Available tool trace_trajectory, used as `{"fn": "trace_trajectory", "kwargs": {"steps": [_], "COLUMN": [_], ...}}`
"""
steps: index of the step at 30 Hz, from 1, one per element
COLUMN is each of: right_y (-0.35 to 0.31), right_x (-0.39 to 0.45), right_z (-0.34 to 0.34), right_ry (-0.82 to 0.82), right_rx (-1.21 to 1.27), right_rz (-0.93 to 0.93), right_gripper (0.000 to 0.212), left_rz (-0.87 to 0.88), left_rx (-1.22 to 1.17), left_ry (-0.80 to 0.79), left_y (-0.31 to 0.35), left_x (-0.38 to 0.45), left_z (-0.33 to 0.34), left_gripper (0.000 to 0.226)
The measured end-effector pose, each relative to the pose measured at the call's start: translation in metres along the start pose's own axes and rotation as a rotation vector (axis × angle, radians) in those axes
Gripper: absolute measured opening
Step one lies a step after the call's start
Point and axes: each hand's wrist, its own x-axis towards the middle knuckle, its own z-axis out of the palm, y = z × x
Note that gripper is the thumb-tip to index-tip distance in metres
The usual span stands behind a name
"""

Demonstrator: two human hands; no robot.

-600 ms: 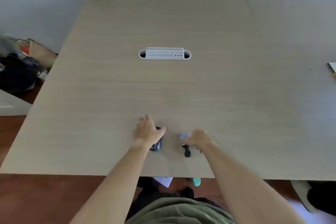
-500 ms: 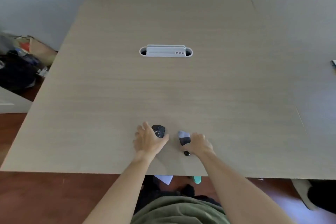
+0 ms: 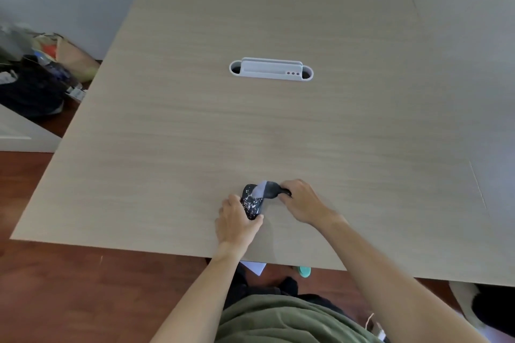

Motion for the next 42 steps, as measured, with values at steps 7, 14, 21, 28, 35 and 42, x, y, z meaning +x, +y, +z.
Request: {"fn": "trace_trajectory", "kwargs": {"steps": [7, 14, 21, 28, 35, 42], "right_y": [-0.003, -0.015, -0.014, -0.027, -0.019, -0.026], "right_x": [0.001, 0.003, -0.006, 0.003, 0.014, 0.019], "right_z": [0.005, 0.002, -0.002, 0.007, -0.013, -0.001], "right_ry": [-0.124, -0.092, -0.095, -0.056, 0.029, -0.035], "right_rx": [-0.234, -0.154, -0.401, 0.023, -0.118, 0.026], "right_rz": [0.019, 0.001, 0.108, 0.04, 0.107, 0.048], "right_gripper": [0.015, 0.028, 0.009, 0.019, 0.019, 0.02], "left_rz": [0.018, 0.048, 0.074, 0.065, 0.077, 0.078], "left_rx": [0.03, -0.007, 0.016, 0.022, 0.082, 0.125], "left_ry": [-0.024, 0.003, -0.004, -0.002, -0.019, -0.054], "left_y": [-0.004, -0.005, -0.007, -0.006, -0.004, -0.002], "left_x": [0.007, 0.004, 0.008, 0.008, 0.012, 0.015], "left_z": [-0.005, -0.003, -0.005, -0.005, -0.009, -0.011], "left_gripper": [0.058, 0.061, 0.06, 0.062, 0.064, 0.066]}}
